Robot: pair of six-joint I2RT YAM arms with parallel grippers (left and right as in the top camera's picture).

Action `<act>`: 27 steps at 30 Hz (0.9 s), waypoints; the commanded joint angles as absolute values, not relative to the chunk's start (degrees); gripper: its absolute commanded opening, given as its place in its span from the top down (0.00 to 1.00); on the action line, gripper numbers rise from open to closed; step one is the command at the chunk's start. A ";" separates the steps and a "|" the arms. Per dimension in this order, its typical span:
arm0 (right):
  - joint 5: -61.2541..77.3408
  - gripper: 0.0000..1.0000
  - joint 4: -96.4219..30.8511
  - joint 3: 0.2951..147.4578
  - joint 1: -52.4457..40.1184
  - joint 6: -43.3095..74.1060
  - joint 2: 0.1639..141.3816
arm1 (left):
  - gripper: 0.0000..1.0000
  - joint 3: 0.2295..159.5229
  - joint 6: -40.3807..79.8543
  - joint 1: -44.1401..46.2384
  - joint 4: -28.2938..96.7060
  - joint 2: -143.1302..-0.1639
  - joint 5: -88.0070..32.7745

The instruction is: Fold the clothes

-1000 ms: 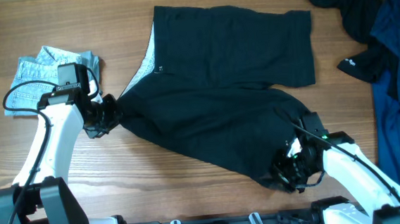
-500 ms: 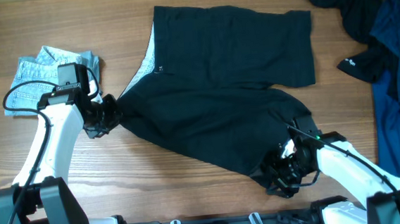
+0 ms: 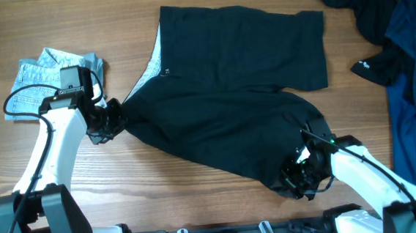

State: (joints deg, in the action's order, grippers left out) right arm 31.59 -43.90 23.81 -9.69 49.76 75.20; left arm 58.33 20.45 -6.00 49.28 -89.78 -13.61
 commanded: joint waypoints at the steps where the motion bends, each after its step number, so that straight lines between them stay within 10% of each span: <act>1: 23.64 0.80 -45.76 24.95 -9.45 51.24 71.85 | 0.90 57.76 19.75 -6.24 49.30 -88.75 -15.25; 5: 21.80 0.80 -45.87 24.95 -9.45 51.57 71.66 | 0.90 57.76 19.75 -6.24 49.32 -88.75 -15.42; 6: 21.80 0.96 -45.76 24.95 -9.45 51.35 71.66 | 0.90 57.76 19.75 -6.24 49.32 -88.75 -15.44; 20: 6.24 0.95 -57.63 40.60 -9.41 48.01 65.04 | 0.87 57.76 19.75 -6.24 49.34 -88.75 -15.44; 24: 26.06 0.49 -57.78 40.34 -10.44 43.46 65.71 | 0.79 57.76 19.75 -6.24 49.08 -88.75 -15.42; 27: 26.59 0.35 -56.60 38.35 -14.87 44.95 69.21 | 0.76 57.76 19.77 -6.24 49.08 -88.75 -15.44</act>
